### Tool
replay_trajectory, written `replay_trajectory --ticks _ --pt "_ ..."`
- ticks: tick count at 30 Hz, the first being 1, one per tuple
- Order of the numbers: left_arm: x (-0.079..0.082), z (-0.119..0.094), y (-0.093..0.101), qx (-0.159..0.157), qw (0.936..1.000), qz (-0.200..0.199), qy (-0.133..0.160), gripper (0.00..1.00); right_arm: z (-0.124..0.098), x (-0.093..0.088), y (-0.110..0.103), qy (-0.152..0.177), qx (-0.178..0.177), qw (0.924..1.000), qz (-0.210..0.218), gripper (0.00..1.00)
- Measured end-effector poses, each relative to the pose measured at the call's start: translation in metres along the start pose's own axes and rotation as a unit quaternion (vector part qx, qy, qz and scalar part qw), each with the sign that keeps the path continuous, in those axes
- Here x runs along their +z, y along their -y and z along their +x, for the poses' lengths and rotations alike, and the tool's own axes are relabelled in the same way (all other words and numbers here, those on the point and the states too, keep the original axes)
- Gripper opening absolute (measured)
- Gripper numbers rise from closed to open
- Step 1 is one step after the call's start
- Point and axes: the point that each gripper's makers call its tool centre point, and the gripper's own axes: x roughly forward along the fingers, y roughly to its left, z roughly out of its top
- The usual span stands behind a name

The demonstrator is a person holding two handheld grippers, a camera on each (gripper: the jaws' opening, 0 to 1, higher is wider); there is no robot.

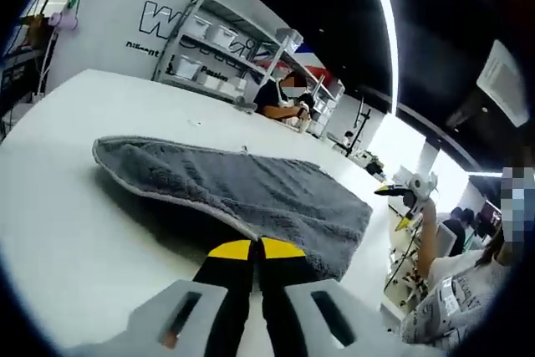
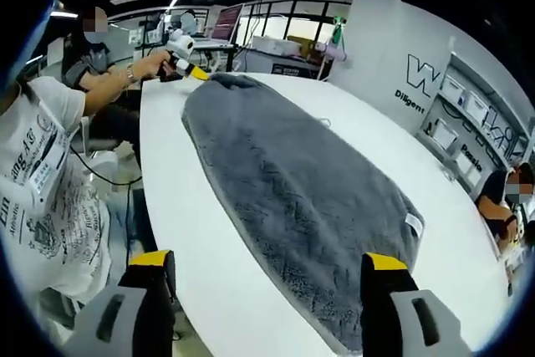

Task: Fold the towel on the table until its edges align and the towel forms a compact rectangular stack.

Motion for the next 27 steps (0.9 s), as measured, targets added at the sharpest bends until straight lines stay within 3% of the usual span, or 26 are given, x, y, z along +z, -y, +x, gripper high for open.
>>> replay_trajectory --ticks 12,21,27 --pt "-0.002 -0.024 -0.004 0.005 0.9997 -0.002 -0.023 0.03 -0.002 -0.002 -0.001 -0.004 0.001 1.0 0.001 0.96" --pt "-0.009 -0.042 -0.018 0.014 0.9973 -0.005 -0.072 0.04 -0.001 -0.002 -0.003 -0.002 0.006 1.0 0.0 0.98" --pt "-0.02 -0.055 -0.041 0.026 0.992 -0.019 -0.122 0.04 -0.001 -0.003 -0.002 -0.004 0.004 1.0 0.002 0.98"
